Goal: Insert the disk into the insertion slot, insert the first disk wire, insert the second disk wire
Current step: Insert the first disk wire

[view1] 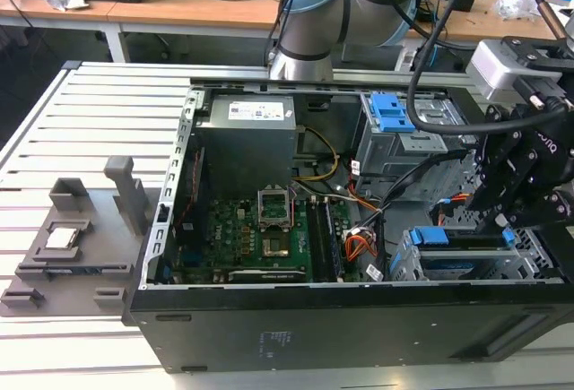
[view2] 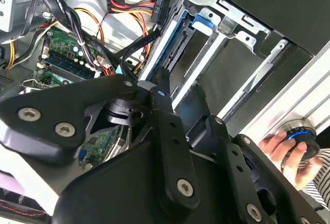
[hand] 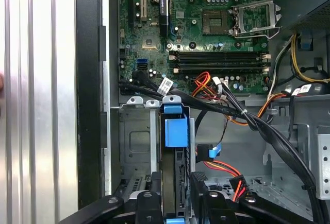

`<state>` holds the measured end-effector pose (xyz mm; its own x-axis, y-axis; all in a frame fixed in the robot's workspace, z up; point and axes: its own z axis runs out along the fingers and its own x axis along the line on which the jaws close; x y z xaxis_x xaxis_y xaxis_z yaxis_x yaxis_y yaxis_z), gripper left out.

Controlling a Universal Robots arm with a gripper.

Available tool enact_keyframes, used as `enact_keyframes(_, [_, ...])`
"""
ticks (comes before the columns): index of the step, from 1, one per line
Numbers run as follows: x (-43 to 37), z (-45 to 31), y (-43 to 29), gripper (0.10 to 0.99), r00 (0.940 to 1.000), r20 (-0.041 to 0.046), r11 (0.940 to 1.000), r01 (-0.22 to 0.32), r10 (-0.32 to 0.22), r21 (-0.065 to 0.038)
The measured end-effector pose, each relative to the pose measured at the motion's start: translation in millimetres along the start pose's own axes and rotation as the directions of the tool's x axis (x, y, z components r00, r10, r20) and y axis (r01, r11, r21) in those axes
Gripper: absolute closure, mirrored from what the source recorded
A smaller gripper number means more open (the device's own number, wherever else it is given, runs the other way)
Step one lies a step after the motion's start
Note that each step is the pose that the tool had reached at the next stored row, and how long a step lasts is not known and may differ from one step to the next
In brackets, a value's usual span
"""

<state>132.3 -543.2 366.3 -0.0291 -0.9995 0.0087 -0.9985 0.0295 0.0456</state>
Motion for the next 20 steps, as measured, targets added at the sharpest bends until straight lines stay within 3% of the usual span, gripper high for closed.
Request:
enact_keyframes(1, [0.0,0.0,0.0,0.725,1.0000,-0.0001,1.0000,0.002,-0.002,0.000])
enact_keyframes(3, [0.0,0.1,-0.1,0.725,0.9971,-0.0034,0.9971,0.076,-0.076,0.001])
enact_keyframes(5, [0.0,0.1,-0.1,0.725,0.9930,-0.0053,0.9930,0.118,-0.118,0.001])
enact_keyframes(10, [0.0,0.1,-0.1,0.725,0.9628,-0.0126,0.9629,0.270,-0.270,0.001])
enact_keyframes(11, [0.0,0.1,0.0,0.725,0.9499,-0.0147,0.9500,0.312,-0.312,0.000])
enact_keyframes(17, [-0.7,0.1,0.0,0.725,0.9496,-0.0147,0.9497,0.313,-0.313,0.000])
enact_keyframes(20, [-4.8,0.0,-0.5,0.725,0.9491,-0.0148,0.9492,0.315,-0.315,0.000])
